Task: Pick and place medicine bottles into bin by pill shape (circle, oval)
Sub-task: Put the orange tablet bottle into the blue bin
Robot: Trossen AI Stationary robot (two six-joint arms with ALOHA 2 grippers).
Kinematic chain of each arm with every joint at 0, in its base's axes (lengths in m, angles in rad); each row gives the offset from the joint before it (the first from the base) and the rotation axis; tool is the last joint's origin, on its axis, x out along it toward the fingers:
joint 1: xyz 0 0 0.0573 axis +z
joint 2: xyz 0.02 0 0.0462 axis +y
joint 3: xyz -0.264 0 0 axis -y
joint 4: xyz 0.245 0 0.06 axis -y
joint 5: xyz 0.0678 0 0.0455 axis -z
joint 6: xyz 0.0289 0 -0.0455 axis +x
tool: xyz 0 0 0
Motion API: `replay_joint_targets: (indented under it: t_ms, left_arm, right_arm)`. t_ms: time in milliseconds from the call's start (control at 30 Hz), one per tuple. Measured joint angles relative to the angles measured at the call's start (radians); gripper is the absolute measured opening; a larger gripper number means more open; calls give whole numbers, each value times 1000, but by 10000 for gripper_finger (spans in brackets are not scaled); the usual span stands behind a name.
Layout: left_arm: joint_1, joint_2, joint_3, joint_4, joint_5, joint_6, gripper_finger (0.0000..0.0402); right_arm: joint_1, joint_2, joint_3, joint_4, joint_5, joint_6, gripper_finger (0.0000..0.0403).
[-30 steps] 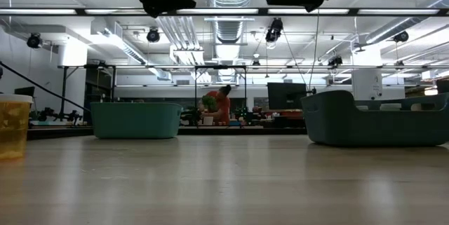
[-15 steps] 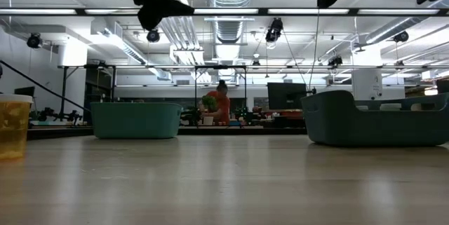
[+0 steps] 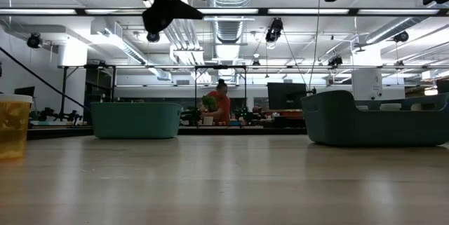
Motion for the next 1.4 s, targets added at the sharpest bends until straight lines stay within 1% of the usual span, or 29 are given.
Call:
replay_joint_targets:
  t_ms: [133, 200, 300, 400, 567, 667, 800, 933, 1067, 1200, 1333, 1400]
  left_arm:
    - [-11, 80, 56, -4, -1, -46, 167]
    - [-21, 114, 91, -48, 1, -70, 167]
    - [-36, 162, 166, -184, 4, -116, 167]
    - [-57, 202, 244, -375, 6, -186, 167]
    - [-132, 248, 336, -623, 16, -336, 166]
    - [-190, 259, 355, -757, 24, -431, 167]
    - [-262, 261, 343, -877, 69, -592, 167]
    - [-325, 262, 324, -933, 91, -711, 166]
    - [-367, 271, 307, -942, 83, -777, 166]
    - [-401, 315, 304, -975, 83, -811, 166]
    - [-418, 378, 302, -994, 131, -832, 166]
    - [-428, 406, 302, -989, 138, -832, 166]
  right_arm:
    - [0, -11, -1, -9, 2, -28, 123]
    - [0, -16, -1, -9, 3, -29, 123]
    - [0, -31, -2, -40, 3, -28, 123]
    - [0, -39, -2, -67, 3, -24, 123]
    - [0, -50, -3, -84, 3, -24, 123]
    - [0, -52, -3, -83, 3, -23, 123]
    - [0, -50, -3, -83, 3, -22, 123]
    - [0, -50, -3, -83, 3, -16, 123]
    - [0, -50, -3, -83, 3, -14, 123]
    - [0, -50, -4, -83, 3, -12, 123]
    - [0, -49, -4, -83, 3, -11, 123]
    - [0, -49, -4, -83, 4, -10, 123]
